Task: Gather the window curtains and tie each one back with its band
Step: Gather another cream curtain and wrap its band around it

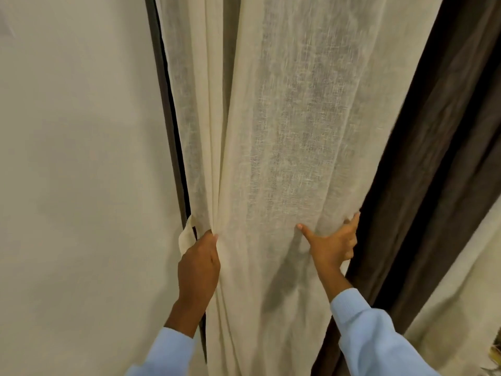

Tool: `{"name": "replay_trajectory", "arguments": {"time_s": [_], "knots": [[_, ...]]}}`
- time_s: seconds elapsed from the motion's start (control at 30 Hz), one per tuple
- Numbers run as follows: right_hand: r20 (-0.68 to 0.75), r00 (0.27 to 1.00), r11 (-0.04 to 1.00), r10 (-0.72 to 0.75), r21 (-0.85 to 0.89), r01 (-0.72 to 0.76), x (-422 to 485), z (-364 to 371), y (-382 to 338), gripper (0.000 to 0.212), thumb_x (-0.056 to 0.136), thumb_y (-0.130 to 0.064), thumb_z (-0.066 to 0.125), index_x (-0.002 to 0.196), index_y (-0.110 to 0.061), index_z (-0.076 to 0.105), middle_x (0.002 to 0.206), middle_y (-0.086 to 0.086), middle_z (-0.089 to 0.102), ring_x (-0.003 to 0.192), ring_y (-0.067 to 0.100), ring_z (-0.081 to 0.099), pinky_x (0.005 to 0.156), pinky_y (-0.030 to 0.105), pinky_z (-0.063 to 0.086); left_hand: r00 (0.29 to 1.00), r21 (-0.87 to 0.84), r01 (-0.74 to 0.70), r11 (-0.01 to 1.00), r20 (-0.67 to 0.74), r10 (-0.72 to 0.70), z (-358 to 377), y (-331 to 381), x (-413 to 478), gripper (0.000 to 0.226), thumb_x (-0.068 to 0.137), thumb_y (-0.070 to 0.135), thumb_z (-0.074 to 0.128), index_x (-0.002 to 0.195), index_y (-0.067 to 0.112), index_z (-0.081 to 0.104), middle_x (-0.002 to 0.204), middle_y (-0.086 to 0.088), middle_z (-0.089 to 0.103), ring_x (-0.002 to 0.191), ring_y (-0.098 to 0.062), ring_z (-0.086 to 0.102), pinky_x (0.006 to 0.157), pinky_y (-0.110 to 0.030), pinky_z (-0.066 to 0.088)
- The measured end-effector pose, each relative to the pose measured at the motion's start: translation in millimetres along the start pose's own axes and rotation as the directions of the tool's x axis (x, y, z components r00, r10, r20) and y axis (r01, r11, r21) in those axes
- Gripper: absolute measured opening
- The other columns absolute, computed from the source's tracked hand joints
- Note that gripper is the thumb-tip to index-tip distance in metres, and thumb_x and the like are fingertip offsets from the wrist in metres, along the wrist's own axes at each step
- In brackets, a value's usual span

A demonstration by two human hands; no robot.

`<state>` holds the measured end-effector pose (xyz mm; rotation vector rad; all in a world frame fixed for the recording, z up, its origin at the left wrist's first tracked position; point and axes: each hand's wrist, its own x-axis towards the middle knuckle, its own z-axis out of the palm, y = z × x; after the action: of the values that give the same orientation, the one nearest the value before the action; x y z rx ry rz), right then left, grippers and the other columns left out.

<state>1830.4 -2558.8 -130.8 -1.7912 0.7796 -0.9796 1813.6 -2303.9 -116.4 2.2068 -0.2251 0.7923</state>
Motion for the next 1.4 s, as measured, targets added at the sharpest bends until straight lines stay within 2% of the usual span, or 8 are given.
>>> {"name": "replay_trajectory", "arguments": {"time_s": [0.2,0.3,0.43,0.57,0.7,0.93,1.17,1.4], "knots": [[-0.007,0.995,0.964,-0.095,0.247,0.094,-13,6,7,0.036,0.08,-0.028,0.08,0.107,-0.03,0.057,0.095,-0.015,0.064,0.092,0.006,0.063,0.098,0.049,0.046,0.999,-0.016,0.002,1.0,-0.034,-0.002,7,2,0,0.02,0.096,0.017,0.051,0.088,0.006,0.066,0.068,-0.006,0.065,0.058,-0.013,0.055,0.062,-0.025,0.048],[0.023,0.99,0.914,-0.14,0.388,0.12,-27,5,8,0.015,0.088,-0.018,0.073,0.094,-0.028,0.063,0.087,-0.015,0.068,0.081,-0.002,0.065,0.077,0.034,0.06,1.0,-0.015,-0.006,1.0,-0.022,0.006,11,7,-2,0.028,0.096,0.023,0.046,0.089,0.005,0.066,0.069,-0.007,0.065,0.06,-0.014,0.056,0.063,-0.026,0.049],[0.082,0.972,0.846,-0.221,0.513,0.149,-46,2,10,0.017,0.09,-0.011,0.07,0.093,-0.027,0.065,0.085,-0.016,0.07,0.08,0.004,0.069,0.068,0.014,0.054,0.999,0.017,-0.036,0.999,0.002,0.036,15,19,-8,0.025,0.097,0.019,0.047,0.088,0.005,0.066,0.063,-0.007,0.063,0.053,-0.02,0.059,0.054,-0.035,0.054],[0.181,0.94,0.837,-0.289,0.525,0.156,-65,-1,6,0.017,0.088,-0.012,0.071,0.095,-0.026,0.065,0.088,-0.014,0.07,0.083,0.008,0.069,0.071,0.017,0.056,0.996,0.055,-0.091,0.994,0.03,0.089,18,32,-16,0.019,0.093,0.014,0.053,0.087,0.002,0.066,0.06,-0.01,0.062,0.049,-0.023,0.059,0.05,-0.034,0.053],[0.266,0.902,0.854,-0.34,0.489,0.178,-83,0,3,0.012,0.087,-0.012,0.073,0.092,-0.02,0.065,0.091,-0.003,0.067,0.083,0.016,0.066,0.074,0.032,0.058,0.992,0.08,-0.086,0.993,0.097,0.078,20,42,-23,0.02,0.096,0.015,0.049,0.092,0.002,0.064,0.068,-0.013,0.065,0.059,-0.028,0.063,0.058,-0.039,0.054],[0.277,0.813,0.785,-0.512,0.535,0.312,-112,-3,-10,0.036,0.085,0.001,0.071,0.093,-0.033,0.063,0.097,-0.018,0.058,0.089,0.013,0.063,0.072,0.014,0.05,0.981,0.082,-0.062,0.995,0.189,0.045,13,58,-29,0.027,0.099,0.028,0.041,0.097,0.009,0.06,0.082,-0.006,0.066,0.073,-0.022,0.065,0.069,-0.031,0.051],[0.343,0.792,0.78,-0.505,0.574,0.249,-131,-5,-15,0.029,0.088,0.0,0.07,0.1,-0.026,0.069,0.098,-0.021,0.061,0.092,0.01,0.064,0.074,0.015,0.051,0.924,-0.105,0.09,0.99,0.38,-0.044,5,61,-35,0.032,0.097,0.029,0.047,0.114,0.005,0.058,0.106,-0.012,0.065,0.097,-0.022,0.062,0.094,-0.033,0.048],[0.414,0.744,0.772,-0.525,0.599,0.212,-132,-19,-19,0.021,0.087,-0.011,0.066,0.103,-0.023,0.069,0.101,-0.005,0.063,0.094,0.003,0.061,0.078,0.01,0.045,0.969,-0.048,-0.062,0.997,0.234,0.072,-1,68,-32,0.036,0.1,0.029,0.038,0.078,0.008,0.057,0.068,-0.002,0.06,0.061,-0.016,0.057,0.066,-0.032,0.052]]}}
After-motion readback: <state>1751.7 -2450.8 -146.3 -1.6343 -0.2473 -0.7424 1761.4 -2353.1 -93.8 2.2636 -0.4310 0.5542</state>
